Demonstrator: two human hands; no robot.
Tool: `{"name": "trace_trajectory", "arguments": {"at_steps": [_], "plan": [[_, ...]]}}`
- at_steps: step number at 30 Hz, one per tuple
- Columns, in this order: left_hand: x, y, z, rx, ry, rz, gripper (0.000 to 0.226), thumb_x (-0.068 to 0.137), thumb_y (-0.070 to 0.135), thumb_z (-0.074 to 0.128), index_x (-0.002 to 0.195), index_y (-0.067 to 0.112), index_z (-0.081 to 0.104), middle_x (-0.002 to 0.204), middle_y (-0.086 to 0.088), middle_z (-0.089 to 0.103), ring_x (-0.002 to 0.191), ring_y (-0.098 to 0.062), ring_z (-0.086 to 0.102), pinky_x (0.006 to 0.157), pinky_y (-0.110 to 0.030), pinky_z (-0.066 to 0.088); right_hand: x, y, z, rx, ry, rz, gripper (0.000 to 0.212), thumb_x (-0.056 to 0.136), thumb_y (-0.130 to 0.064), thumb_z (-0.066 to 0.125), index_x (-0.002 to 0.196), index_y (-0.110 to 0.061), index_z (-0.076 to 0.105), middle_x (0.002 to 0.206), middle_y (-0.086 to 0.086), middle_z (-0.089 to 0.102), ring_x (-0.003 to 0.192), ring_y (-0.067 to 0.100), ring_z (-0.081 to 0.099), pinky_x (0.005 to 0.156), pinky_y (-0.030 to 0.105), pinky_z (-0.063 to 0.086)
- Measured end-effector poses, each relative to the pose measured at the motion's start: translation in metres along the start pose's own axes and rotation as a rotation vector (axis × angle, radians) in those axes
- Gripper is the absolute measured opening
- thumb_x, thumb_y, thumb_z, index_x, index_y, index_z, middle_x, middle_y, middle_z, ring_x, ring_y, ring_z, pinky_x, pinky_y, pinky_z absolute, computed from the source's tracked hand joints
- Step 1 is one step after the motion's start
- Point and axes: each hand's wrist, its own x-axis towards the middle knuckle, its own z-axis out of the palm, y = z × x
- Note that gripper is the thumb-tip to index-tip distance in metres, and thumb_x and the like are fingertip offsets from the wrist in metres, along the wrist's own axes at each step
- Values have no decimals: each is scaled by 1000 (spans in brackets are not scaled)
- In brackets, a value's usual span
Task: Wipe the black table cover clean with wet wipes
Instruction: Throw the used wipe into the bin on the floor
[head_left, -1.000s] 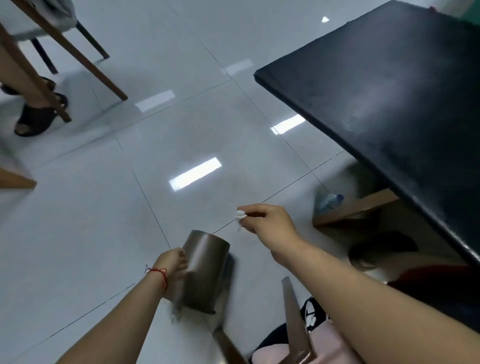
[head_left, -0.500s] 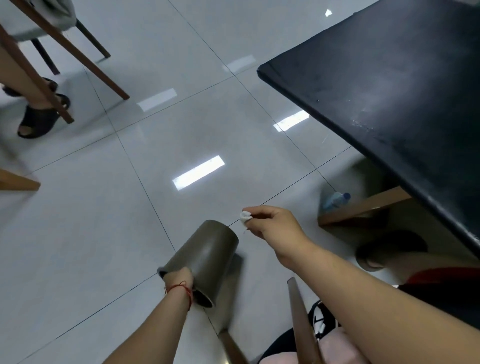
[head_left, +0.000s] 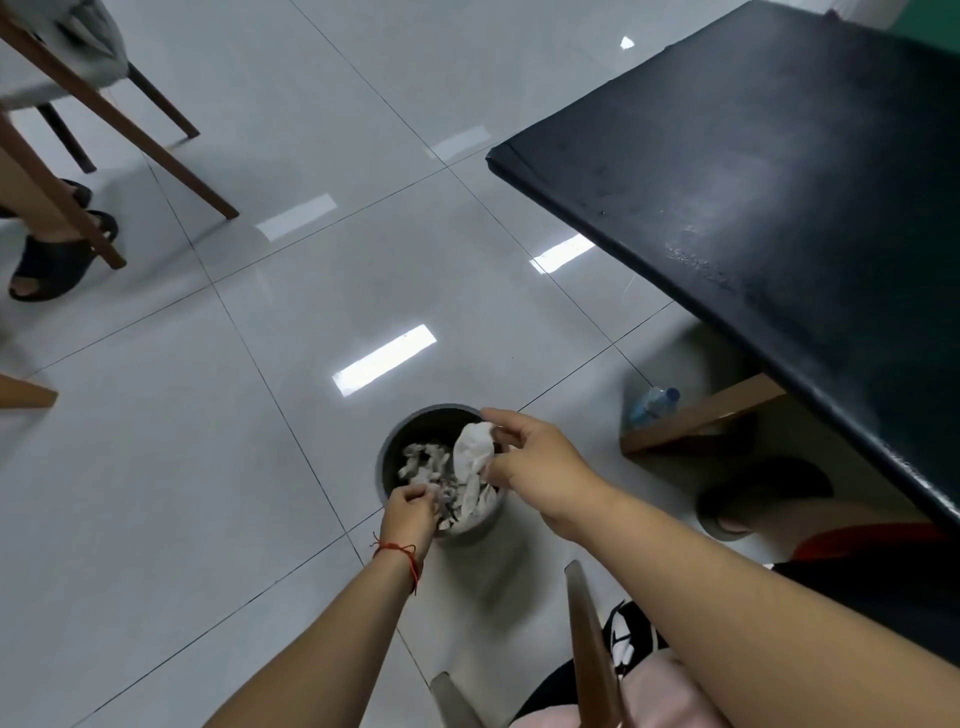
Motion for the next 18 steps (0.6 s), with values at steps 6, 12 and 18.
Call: {"name": "trace_trajectory", "arguments": {"at_steps": [6, 12, 18], "plan": [[-5, 2, -7, 65, -34, -64, 23, 99, 14, 61, 120, 21, 58, 118, -6, 63, 114, -27, 62, 107, -51, 52, -8, -6, -4, -93, 120, 55, 82, 95, 4, 49, 164, -37, 32, 139, -12, 50, 122, 26, 64, 99, 40, 57], [-9, 6, 5, 30, -94, -46, 31, 102, 13, 57, 132, 22, 52, 123, -8, 63, 102, -20, 64, 89, -40, 56, -5, 2, -13, -99, 142, 67, 77, 92, 4, 54, 159, -34, 42, 140, -9, 57, 107, 16, 68, 92, 44, 63], [-5, 10, 13, 98, -108, -49, 47, 88, 13, 63, 134, 24, 59, 126, -9, 66, 112, -28, 65, 103, -48, 55, -6, 0, -18, -35, 158, 73, 77, 94, 6, 51, 160, -34, 42, 139, -9, 56, 113, 17, 65, 95, 43, 62]]}}
